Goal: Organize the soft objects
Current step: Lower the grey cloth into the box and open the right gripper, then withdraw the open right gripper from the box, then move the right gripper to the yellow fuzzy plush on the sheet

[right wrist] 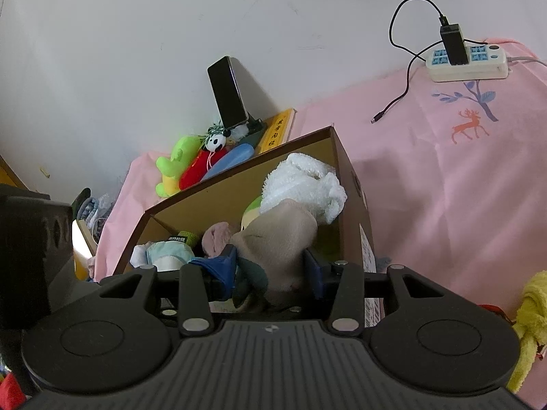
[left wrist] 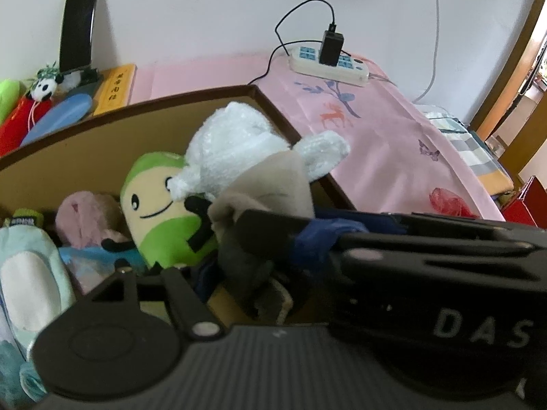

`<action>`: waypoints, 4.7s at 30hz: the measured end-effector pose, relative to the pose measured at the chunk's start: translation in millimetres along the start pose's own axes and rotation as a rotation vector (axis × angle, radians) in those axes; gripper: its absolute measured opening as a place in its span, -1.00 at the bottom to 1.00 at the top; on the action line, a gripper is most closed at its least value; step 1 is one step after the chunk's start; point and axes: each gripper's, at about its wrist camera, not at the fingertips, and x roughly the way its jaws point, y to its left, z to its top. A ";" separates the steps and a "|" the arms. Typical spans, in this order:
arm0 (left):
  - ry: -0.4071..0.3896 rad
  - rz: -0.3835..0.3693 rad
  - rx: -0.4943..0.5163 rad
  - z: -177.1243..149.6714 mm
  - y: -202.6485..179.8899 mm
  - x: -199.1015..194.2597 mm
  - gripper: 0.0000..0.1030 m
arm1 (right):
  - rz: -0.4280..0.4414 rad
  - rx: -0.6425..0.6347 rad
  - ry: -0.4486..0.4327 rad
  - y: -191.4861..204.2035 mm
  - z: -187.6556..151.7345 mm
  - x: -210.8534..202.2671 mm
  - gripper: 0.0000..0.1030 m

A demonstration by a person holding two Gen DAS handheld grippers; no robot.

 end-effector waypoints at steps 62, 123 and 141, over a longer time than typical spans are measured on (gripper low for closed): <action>-0.036 -0.032 -0.013 -5.5 9.7 6.2 0.34 | -0.029 0.007 -0.068 -4.1 -10.0 -22.2 -0.47; -0.124 0.275 0.066 -61.5 -62.7 -73.9 0.46 | 0.071 -0.009 -0.083 -4.9 -56.0 -93.8 -0.44; 0.085 0.108 0.213 -103.7 -141.1 0.1 0.46 | -0.172 0.124 -0.023 -96.5 -85.3 -138.2 -0.44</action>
